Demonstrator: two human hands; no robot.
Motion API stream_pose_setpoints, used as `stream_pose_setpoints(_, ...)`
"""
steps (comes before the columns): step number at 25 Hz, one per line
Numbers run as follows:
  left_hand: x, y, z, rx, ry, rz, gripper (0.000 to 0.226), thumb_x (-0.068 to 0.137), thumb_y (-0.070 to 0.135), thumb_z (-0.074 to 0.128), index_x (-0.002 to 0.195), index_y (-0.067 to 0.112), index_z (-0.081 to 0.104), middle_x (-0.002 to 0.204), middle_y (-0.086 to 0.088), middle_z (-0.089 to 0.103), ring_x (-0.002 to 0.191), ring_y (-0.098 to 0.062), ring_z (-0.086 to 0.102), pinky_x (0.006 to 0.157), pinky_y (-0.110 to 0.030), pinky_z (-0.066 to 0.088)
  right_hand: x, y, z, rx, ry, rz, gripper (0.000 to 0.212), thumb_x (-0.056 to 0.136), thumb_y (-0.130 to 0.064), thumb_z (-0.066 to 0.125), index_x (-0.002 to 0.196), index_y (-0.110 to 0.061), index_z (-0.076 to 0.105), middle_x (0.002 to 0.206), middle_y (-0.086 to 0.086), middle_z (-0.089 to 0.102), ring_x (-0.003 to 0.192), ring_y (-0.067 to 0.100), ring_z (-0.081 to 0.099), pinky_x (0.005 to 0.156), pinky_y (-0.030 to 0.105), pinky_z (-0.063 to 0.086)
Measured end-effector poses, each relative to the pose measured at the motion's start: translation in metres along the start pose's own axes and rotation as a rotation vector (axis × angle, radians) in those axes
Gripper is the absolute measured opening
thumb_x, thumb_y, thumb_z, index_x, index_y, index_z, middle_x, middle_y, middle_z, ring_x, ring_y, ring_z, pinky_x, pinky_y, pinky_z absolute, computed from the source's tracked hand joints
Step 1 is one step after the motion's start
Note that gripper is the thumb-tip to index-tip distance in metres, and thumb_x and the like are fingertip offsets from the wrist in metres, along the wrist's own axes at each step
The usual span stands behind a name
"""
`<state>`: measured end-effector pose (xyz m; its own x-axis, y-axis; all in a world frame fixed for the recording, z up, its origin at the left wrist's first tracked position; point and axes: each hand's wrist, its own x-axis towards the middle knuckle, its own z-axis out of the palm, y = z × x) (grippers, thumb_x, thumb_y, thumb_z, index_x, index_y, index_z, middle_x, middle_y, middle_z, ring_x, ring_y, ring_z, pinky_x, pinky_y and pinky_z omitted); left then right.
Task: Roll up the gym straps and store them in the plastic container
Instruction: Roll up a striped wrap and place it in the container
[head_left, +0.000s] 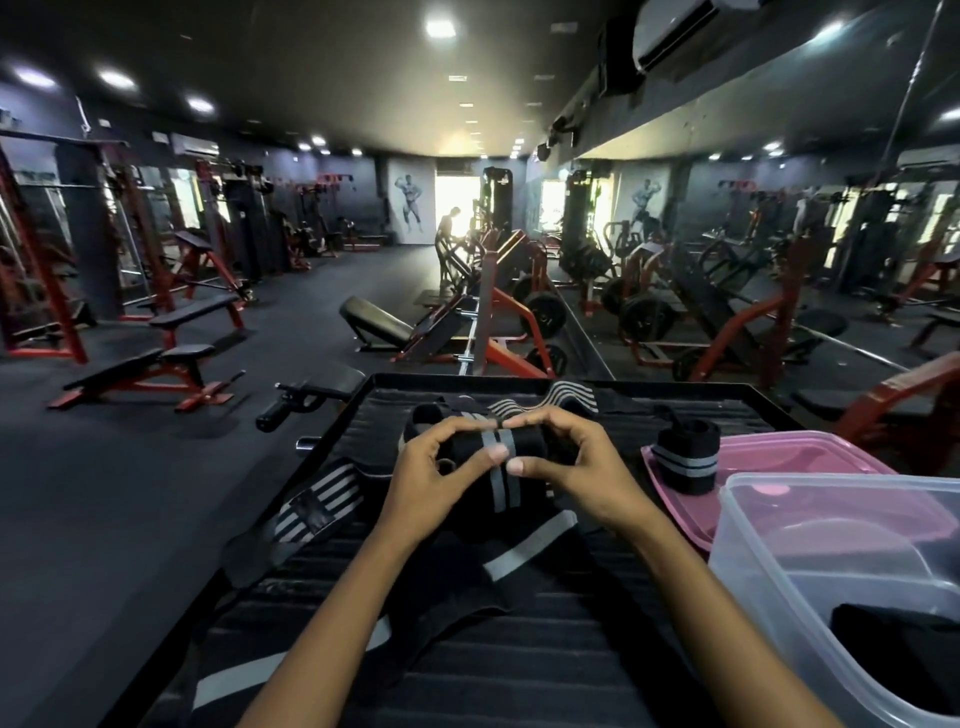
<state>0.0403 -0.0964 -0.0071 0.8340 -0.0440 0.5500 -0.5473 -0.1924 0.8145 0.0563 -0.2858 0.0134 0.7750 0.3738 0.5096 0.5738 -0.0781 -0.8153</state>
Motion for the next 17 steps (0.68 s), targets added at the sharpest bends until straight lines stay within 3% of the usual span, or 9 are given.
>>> stream_pose_setpoints(2,-0.0002,-0.0028,-0.0053,-0.09,-0.129,-0.005,0.067,0.066,0.014,0.085,0.126,0.019,0.056,0.126,0.003,0.06,0.118,-0.011,0.058,0.094,-0.026,0.05,-0.0004,0.002,0.0025,0.027,0.073,0.055,0.022,0.082,-0.015,0.073,0.099,-0.002,0.069,0.1,0.017,0.069,0.094,0.02,0.067,0.087,0.037,0.051)
stream_pose_setpoints(5,-0.0023,-0.0026,-0.0057,-0.058,-0.138,0.031,0.048,0.07,0.009,0.083,0.113,0.016,0.065,0.118,0.001,0.064,0.114,-0.017,0.061,0.094,-0.033,0.052,-0.0011,0.0025,0.004,0.059,0.128,0.17,0.04,0.084,-0.04,0.066,0.093,-0.002,0.069,0.09,0.021,0.068,0.082,0.022,0.065,0.077,0.043,0.05)
stream_pose_setpoints(6,-0.0029,-0.0011,-0.0049,-0.031,-0.084,0.035,0.04,0.072,0.01,0.082,0.109,0.014,0.068,0.113,0.0,0.067,0.11,-0.016,0.063,0.094,-0.032,0.051,-0.0017,0.0016,0.003,0.068,0.103,0.172,0.04,0.081,-0.04,0.067,0.101,-0.006,0.069,0.097,0.016,0.069,0.089,0.021,0.067,0.081,0.039,0.051)
stream_pose_setpoints(8,-0.0039,0.0004,-0.0041,0.002,0.009,0.015,0.028,0.077,0.014,0.078,0.103,0.01,0.07,0.103,-0.001,0.072,0.1,-0.014,0.068,0.089,-0.027,0.052,-0.0043,-0.0023,-0.0002,0.126,-0.022,0.155,0.048,0.075,-0.021,0.076,0.121,-0.016,0.061,0.116,0.005,0.066,0.105,0.018,0.066,0.088,0.032,0.054)
stream_pose_setpoints(11,-0.0046,0.0005,-0.0047,-0.025,0.016,-0.068,0.029,0.083,0.021,0.073,0.111,0.015,0.068,0.103,0.0,0.072,0.098,-0.015,0.068,0.084,-0.024,0.051,-0.0058,-0.0012,-0.0012,0.065,-0.087,0.081,0.047,0.072,0.001,0.078,0.115,-0.013,0.063,0.115,0.001,0.063,0.09,0.018,0.065,0.077,0.027,0.054)
stream_pose_setpoints(14,-0.0056,-0.0014,-0.0073,-0.06,-0.179,-0.065,0.072,0.073,0.01,0.081,0.135,0.024,0.048,0.128,0.003,0.059,0.119,-0.009,0.058,0.099,-0.023,0.048,-0.0048,0.0046,0.001,0.043,0.043,0.046,0.031,0.077,-0.007,0.077,0.107,-0.009,0.068,0.104,0.004,0.069,0.095,0.021,0.066,0.084,0.028,0.053)
stream_pose_setpoints(15,-0.0052,-0.0018,-0.0078,-0.049,-0.213,-0.038,0.074,0.07,0.005,0.082,0.134,0.023,0.049,0.13,0.003,0.057,0.121,-0.009,0.057,0.102,-0.027,0.047,-0.0048,0.0058,0.0021,0.035,0.075,0.06,0.027,0.079,-0.012,0.076,0.104,-0.01,0.069,0.1,0.004,0.07,0.096,0.024,0.065,0.086,0.032,0.053)
stream_pose_setpoints(17,-0.0046,-0.0024,-0.008,-0.045,-0.182,-0.004,0.057,0.071,0.006,0.081,0.123,0.02,0.059,0.123,0.003,0.063,0.117,-0.011,0.06,0.102,-0.035,0.048,-0.0054,0.0048,0.003,0.04,0.105,0.09,0.023,0.081,-0.02,0.073,0.102,-0.012,0.07,0.095,-0.002,0.07,0.09,0.019,0.064,0.08,0.033,0.053)
